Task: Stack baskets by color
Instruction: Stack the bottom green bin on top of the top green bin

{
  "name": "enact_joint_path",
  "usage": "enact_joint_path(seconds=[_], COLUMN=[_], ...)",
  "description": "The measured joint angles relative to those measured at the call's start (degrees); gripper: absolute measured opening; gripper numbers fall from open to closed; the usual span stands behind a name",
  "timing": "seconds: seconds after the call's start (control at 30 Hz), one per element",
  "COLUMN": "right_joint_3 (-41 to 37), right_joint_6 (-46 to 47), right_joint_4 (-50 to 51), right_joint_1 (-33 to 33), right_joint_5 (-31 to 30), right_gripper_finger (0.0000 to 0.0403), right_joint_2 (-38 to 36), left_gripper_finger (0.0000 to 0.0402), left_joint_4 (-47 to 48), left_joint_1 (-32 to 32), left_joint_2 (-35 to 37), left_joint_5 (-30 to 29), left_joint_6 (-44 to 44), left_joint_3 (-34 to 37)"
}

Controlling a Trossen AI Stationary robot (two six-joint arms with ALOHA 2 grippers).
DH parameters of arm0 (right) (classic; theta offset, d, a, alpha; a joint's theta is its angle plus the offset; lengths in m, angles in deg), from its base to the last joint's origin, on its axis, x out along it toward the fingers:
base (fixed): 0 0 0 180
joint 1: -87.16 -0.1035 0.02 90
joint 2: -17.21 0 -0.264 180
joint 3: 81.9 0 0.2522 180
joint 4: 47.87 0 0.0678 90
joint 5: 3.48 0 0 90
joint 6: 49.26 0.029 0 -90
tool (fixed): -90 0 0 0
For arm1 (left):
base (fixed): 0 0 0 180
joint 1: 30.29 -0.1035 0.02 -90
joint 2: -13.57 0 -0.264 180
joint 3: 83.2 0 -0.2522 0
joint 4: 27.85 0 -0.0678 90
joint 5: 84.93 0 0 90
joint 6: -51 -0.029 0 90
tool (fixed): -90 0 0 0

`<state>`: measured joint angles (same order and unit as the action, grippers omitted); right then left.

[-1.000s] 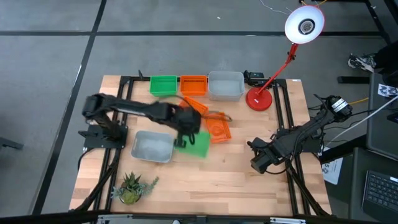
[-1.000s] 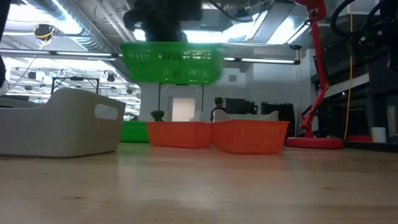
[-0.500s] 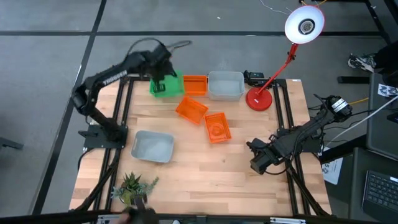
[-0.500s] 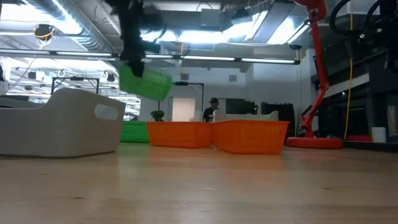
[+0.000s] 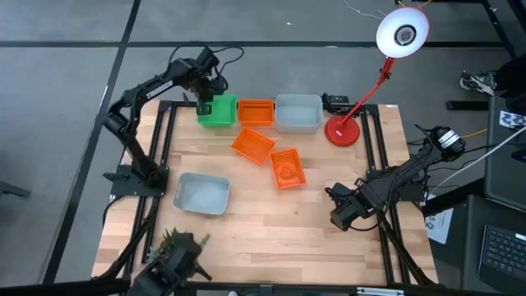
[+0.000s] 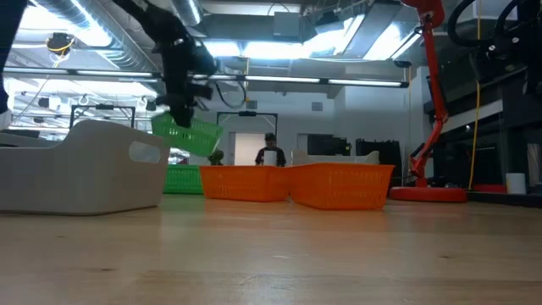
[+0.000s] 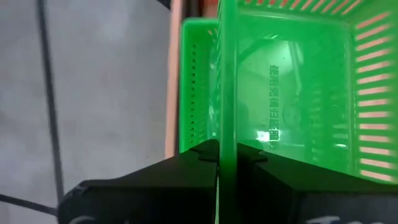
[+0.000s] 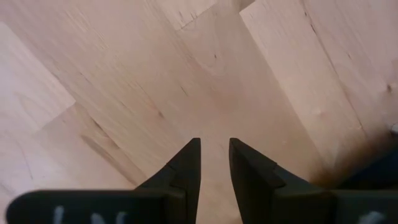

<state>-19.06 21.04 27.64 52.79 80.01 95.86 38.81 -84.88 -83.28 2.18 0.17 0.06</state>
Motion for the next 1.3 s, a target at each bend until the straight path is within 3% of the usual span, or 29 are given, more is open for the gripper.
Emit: enact_joint_path(seconds=[0.17, 0.63, 0.93, 1.3], right_joint_3=[0.0, 0.0, 0.0, 0.0], right_joint_6=[0.0, 0.0, 0.0, 0.0], right_joint_4=[-1.2, -2.6, -2.7, -2.8], right_joint_1=[0.0, 0.0, 0.0, 0.0], right_joint_5=[0.0, 0.0, 0.0, 0.0], right_gripper_finger=[0.0084, 0.0084, 0.0084, 0.0084], right_joint_2=[0.0, 0.0, 0.0, 0.0], left_gripper_finger=[0.0, 0.0, 0.0001, 0.0077], left_joint_4=[-2.3, -4.8, -5.4, -4.7], left_joint_1=[-0.3, -1.4, -1.2, 1.8], left_joint_2=[-3.9, -4.5, -6.9, -6.9], left_joint_5=[-2.2, -5.0, -5.1, -6.2], left_joint_6=[-0.4, -2.2, 1.2, 3.9], left_joint_3=[0.0, -0.5, -0.5, -0.5])
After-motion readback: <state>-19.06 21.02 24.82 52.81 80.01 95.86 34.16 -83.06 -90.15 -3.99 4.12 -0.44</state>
